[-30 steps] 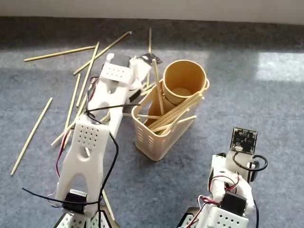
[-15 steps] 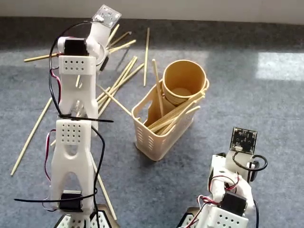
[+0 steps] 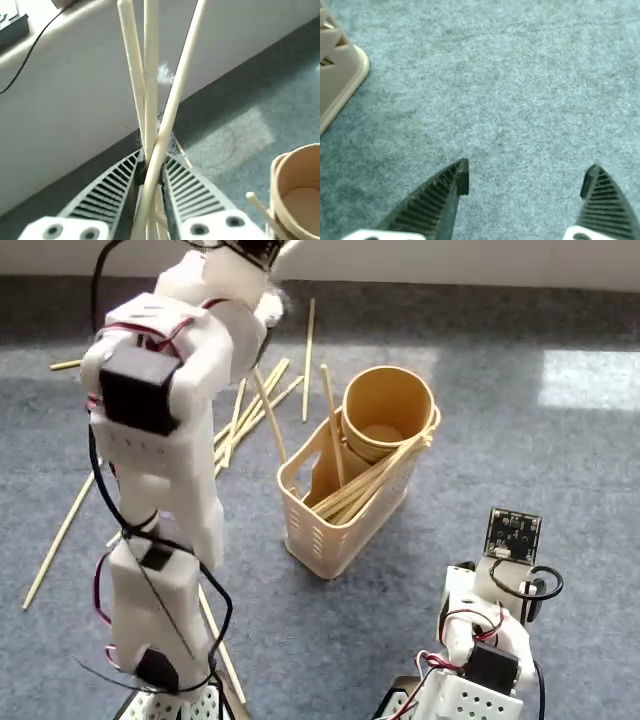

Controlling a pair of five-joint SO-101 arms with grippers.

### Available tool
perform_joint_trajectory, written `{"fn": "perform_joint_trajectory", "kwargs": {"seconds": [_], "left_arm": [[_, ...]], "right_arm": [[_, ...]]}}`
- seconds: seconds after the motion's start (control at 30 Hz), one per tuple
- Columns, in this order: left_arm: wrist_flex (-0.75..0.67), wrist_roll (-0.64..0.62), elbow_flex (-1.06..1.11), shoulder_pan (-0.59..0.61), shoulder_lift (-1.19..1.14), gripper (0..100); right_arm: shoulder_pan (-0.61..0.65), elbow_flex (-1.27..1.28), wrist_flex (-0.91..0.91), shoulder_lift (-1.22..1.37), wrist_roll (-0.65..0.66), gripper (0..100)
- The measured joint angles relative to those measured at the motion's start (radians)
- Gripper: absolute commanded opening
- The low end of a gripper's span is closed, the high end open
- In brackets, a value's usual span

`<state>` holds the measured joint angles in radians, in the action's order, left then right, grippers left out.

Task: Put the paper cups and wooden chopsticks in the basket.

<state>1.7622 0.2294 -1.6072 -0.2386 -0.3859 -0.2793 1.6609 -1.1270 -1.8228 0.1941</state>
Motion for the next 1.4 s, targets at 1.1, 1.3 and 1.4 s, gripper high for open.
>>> {"fn": "perform_joint_trajectory", "kwargs": {"seconds": [1.1, 1.3, 1.4], "left_arm": [[-0.017, -0.319, 0.121, -0.377, 0.143, 0], [-0.017, -0.321, 0.121, -0.374, 0.143, 5], [-0.017, -0.321, 0.121, -0.373, 0.143, 11]], "right_arm": [[0.0, 0.0, 0.0, 0.0, 0.0, 34.7], [0.0, 0.0, 0.0, 0.0, 0.0, 34.7], [0.0, 0.0, 0.0, 0.0, 0.0, 34.7]]}}
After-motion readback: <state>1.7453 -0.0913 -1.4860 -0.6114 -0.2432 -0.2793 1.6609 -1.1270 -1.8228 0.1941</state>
